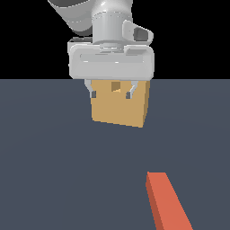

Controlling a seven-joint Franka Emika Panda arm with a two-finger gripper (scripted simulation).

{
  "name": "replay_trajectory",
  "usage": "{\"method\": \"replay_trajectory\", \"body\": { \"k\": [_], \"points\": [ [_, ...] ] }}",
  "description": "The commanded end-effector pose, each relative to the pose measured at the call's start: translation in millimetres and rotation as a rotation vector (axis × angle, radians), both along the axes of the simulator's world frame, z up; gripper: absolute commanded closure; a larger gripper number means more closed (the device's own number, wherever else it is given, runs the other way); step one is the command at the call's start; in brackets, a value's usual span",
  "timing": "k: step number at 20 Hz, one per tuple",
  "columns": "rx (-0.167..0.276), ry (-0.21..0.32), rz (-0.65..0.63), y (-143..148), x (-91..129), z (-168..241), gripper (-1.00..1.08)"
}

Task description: Insert the peg into the horizontal hole in a box.

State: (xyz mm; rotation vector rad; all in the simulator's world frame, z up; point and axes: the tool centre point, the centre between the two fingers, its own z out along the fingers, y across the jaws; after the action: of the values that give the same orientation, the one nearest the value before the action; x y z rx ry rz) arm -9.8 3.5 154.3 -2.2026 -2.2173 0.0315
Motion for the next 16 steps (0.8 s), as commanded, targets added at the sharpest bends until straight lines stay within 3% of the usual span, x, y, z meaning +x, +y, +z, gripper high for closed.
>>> {"method": "replay_trajectory", "body": {
  "k": [1, 8, 16],
  "points": [
    [0.000, 0.000, 0.000, 0.0, 0.0, 0.0, -0.92],
    [0.000, -0.002, -0.002, -19.5, 4.7, -5.8, -0.92],
    [-0.001, -0.007, -0.011, -86.3, 20.8, -25.3, -0.92]
  ]
}}
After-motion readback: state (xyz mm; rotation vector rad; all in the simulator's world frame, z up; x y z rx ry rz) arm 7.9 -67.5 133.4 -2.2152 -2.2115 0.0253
